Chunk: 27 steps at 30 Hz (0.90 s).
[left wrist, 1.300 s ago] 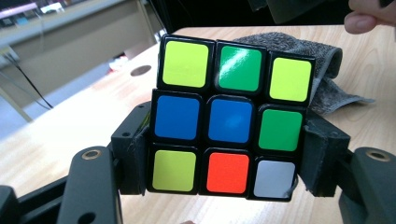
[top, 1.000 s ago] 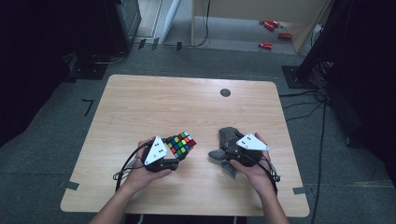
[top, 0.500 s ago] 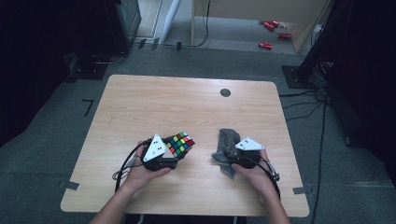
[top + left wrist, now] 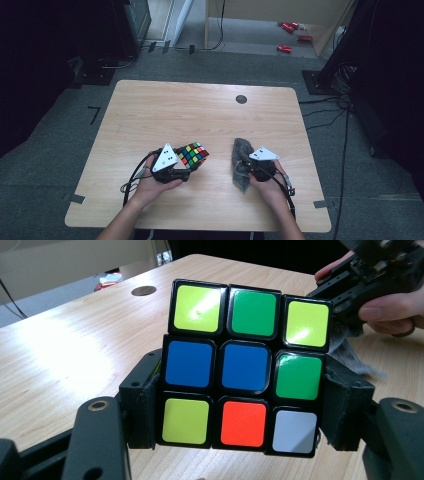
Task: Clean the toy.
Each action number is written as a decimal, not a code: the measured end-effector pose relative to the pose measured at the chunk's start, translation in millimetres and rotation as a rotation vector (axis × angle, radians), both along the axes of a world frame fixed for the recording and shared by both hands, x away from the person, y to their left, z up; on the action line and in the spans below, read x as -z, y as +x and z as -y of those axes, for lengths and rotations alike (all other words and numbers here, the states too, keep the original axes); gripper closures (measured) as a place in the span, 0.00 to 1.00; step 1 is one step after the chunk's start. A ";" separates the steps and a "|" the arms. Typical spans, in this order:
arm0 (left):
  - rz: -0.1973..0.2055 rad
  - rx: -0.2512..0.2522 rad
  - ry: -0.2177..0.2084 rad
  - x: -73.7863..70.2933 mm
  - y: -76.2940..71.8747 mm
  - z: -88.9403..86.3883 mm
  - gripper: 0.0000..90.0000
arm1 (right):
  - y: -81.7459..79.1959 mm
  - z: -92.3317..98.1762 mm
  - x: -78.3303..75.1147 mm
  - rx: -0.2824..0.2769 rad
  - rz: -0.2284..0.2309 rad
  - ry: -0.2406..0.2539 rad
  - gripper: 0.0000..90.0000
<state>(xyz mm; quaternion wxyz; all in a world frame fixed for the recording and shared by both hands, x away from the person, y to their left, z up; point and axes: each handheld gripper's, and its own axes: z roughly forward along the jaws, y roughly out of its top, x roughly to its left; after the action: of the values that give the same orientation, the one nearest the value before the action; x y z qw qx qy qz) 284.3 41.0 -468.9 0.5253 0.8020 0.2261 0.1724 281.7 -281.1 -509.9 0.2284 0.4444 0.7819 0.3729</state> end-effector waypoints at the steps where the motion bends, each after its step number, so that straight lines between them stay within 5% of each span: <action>1: 0.002 0.000 0.004 0.6 0.1 0.5 0.37 | -1.4 -2.9 -2.2 -0.008 0.006 0.013 0.87; 10: 0.012 0.023 0.055 6.2 -5.5 13.4 0.37 | -29.2 -40.1 -57.4 -0.182 0.203 0.234 0.86; 14: 0.016 0.049 0.046 5.8 -9.0 18.3 0.37 | -40.2 -56.2 -73.9 -0.243 0.243 0.302 0.86; 19: 0.056 0.053 0.050 2.4 -15.8 23.8 0.37 | -40.9 -66.2 -70.9 -0.253 0.249 0.296 0.85; 24: 0.065 0.080 0.010 -0.5 -16.7 19.8 0.38 | -29.1 -54.1 -56.6 -0.182 0.170 0.287 0.85; 27: 0.059 0.080 0.017 1.1 -15.4 20.6 0.38 | -28.7 -52.7 -56.2 -0.178 0.160 0.290 0.85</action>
<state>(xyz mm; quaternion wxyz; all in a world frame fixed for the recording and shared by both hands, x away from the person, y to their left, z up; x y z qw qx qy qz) 268.9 20.4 -470.0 0.5313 0.8095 0.1765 0.1768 253.0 -228.3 -453.7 0.1894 0.3707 0.7355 0.5345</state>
